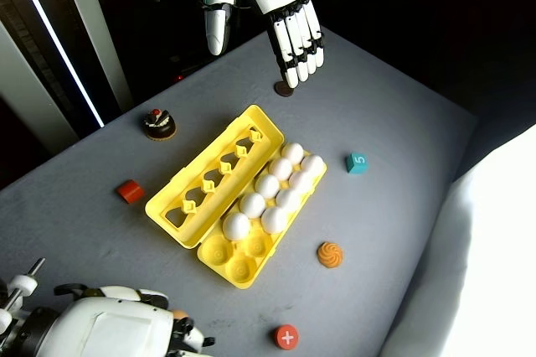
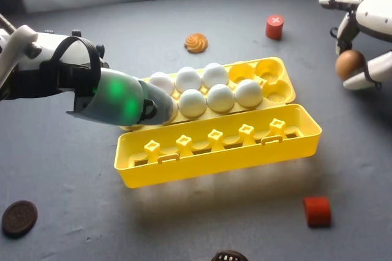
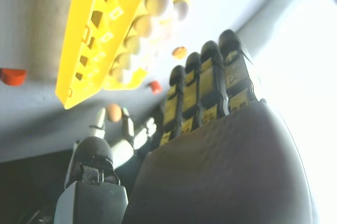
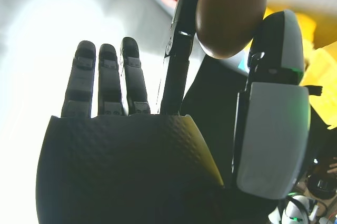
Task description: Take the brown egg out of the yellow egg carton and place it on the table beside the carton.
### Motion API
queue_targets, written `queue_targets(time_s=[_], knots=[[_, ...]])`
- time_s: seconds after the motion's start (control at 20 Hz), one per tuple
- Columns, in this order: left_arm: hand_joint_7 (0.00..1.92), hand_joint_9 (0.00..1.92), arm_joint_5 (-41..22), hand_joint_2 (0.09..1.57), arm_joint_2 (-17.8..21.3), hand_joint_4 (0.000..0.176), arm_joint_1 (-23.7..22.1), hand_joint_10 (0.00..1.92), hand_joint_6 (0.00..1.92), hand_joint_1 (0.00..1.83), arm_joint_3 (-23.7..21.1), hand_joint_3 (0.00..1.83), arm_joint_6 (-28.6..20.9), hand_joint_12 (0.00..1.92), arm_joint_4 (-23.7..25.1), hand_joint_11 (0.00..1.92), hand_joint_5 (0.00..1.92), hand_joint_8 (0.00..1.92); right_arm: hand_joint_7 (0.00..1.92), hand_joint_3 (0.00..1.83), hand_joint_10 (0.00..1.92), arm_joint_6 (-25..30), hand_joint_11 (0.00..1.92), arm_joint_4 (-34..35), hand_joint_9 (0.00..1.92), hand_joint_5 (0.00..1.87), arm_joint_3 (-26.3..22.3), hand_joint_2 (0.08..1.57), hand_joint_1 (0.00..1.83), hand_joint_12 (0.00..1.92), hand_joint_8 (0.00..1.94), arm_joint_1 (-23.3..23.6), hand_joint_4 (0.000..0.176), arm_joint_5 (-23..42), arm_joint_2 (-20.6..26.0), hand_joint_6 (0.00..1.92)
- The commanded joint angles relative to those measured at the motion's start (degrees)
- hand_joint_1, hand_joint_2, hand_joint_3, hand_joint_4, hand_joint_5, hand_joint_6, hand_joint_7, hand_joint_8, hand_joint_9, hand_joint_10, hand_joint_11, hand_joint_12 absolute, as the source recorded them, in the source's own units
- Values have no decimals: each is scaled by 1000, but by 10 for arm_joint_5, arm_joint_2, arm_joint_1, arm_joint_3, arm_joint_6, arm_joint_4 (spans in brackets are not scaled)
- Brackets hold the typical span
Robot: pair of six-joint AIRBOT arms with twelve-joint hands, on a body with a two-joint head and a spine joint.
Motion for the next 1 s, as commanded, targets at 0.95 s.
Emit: queue_targets(time_s=[0.95], knots=[[77, 35, -12, 1123, 0, 0, -6, 5, 4, 0, -2, 0, 1, 6, 47, 5, 88, 7, 78, 4, 0, 7, 0, 7, 0, 1017, 68, 1081, 1013, 0, 3, 24, 176, 72, -88, 921]])
